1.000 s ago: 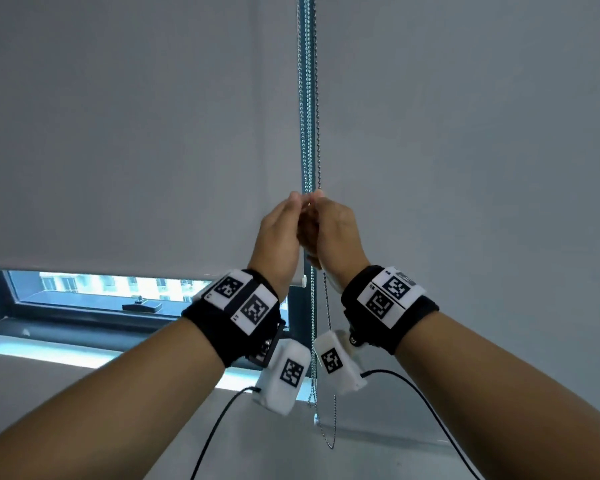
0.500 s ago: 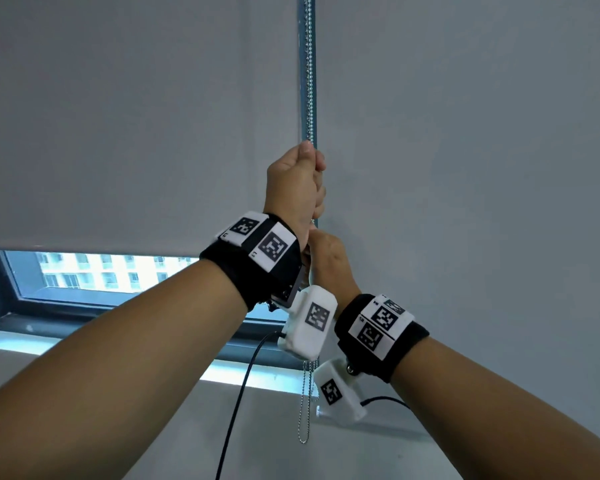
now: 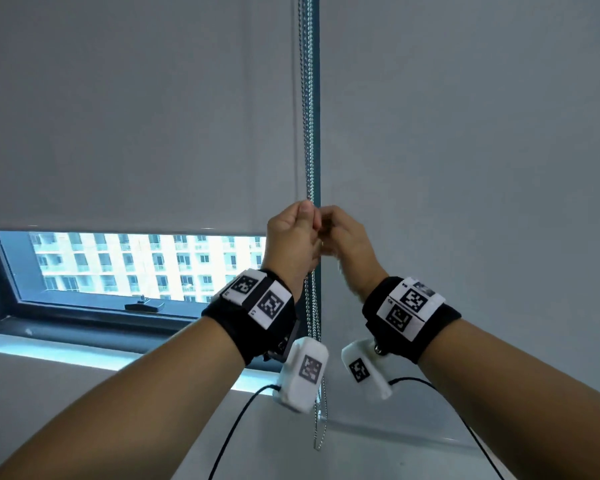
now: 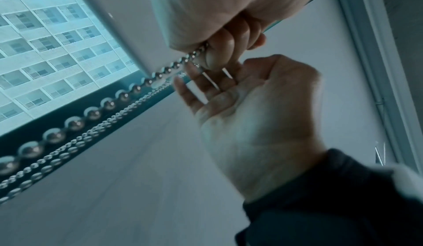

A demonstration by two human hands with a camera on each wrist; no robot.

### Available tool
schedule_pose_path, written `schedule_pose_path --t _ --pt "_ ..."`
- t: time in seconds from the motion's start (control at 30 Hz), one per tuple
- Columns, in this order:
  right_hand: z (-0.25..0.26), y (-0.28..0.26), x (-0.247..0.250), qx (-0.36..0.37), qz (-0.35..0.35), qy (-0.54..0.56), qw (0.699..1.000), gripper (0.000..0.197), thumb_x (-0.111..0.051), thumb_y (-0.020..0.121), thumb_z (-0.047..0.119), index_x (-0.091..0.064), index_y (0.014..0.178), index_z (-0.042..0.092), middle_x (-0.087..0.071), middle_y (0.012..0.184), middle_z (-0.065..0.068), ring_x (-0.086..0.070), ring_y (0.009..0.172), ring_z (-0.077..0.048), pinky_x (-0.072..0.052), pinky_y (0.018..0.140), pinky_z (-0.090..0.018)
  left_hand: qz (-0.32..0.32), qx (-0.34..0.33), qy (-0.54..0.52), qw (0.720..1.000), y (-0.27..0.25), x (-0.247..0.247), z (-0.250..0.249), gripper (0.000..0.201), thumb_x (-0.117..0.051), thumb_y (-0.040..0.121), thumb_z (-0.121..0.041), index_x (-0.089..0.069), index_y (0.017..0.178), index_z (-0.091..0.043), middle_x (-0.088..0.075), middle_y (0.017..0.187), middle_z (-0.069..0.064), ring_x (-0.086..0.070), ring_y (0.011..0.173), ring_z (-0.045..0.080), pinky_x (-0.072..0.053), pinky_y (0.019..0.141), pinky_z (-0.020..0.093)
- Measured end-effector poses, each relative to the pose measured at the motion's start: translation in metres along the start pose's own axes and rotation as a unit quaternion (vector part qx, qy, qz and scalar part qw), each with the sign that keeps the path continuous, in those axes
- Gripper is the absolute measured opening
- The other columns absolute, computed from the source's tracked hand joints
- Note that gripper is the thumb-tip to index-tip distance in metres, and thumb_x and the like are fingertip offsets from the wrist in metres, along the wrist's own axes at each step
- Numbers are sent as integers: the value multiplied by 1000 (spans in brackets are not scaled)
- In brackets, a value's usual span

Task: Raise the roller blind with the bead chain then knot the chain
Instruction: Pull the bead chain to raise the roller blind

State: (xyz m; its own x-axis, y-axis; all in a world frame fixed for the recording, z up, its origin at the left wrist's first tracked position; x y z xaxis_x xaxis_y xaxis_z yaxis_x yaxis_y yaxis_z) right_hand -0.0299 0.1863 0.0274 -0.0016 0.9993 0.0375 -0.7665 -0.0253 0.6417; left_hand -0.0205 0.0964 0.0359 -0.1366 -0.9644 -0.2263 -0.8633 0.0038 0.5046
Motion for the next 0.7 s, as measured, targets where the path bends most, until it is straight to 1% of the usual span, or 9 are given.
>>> schedule_pose_path --t 0.03,0.07,0.17,0.23,0.3,0.4,0.5,0.57,0.7 --pt "5 6 3 -2 -17 -19 1000 26 -39 88 7 -59 102 -1 -62 82 -11 -60 72 -18 -55 67 -46 1 1 1 1000 -2 2 2 38 -36 101 -24 -43 65 -16 -27 43 -7 -20 33 6 -18 35 14" --pt "12 11 4 -2 -30 -30 999 27 -38 90 11 -61 102 1 -63 82 -11 -60 74 -19 -55 69 -46 0 4 1 1000 -3 3 5 38 -36 100 -24 -43 64 -16 -27 42 -8 -19 32 5 -18 35 14" --pt "41 26 0 13 -44 -25 999 27 -39 93 19 -62 99 6 -60 77 -10 -58 71 -20 -48 62 -32 -10 29 4 1000 -8 5 15 37 -38 100 -20 -45 64 -17 -30 44 -7 -22 33 6 -18 35 14" --pt "60 35 -6 17 -35 -11 999 27 -37 99 17 -60 103 3 -58 76 -13 -58 70 -25 -47 58 -31 -9 47 4 999 -11 4 23 39 -37 96 -8 -48 60 -20 -32 47 -5 -23 35 7 -17 37 16" --pt "76 43 -13 17 -21 17 999 28 -36 100 19 -59 102 3 -57 72 -12 -57 62 -25 -47 53 -31 -9 59 3 998 -16 4 28 37 -39 96 -10 -51 63 -19 -32 50 -3 -24 38 8 -18 41 20" --pt "86 51 -24 -6 -8 41 999 35 -34 103 31 -57 87 10 -48 57 -4 -40 44 -16 -35 43 -24 -8 65 -5 998 -21 6 32 32 -41 98 -13 -51 68 -14 -37 60 2 -31 49 11 -30 49 25" --pt "84 49 -29 -36 -13 64 997 45 -33 103 38 -35 61 22 -28 49 5 -20 40 -12 -20 42 -19 5 70 -24 997 -25 9 34 31 -40 98 -8 -50 69 -12 -42 64 2 -34 55 12 -37 52 23" --pt "81 47 -31 -51 -12 76 996 46 -33 102 40 -27 59 25 -22 49 6 -15 41 -12 -18 42 -18 9 70 -21 997 -28 11 35 31 -41 97 -8 -51 68 -13 -43 64 1 -35 56 12 -36 53 23" --pt "74 41 -32 -66 -9 87 994 45 -34 102 41 -29 60 24 -22 48 7 -16 38 -11 -19 42 -17 20 83 -37 996 -32 11 43 31 -43 98 -15 -54 68 -14 -46 64 0 -40 54 10 -40 50 19"
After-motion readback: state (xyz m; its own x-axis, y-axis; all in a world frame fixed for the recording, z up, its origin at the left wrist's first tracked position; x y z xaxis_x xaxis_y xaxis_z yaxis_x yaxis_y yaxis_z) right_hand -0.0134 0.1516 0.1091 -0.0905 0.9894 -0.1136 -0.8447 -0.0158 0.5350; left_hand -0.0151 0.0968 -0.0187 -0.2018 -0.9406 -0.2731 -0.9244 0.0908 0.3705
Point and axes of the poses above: each hand's wrist, its own y-axis towards the middle knuckle, its own x-axis out of the back of the hand, z = x × y, the point moved 6 cm from there along y, towards the middle knuckle
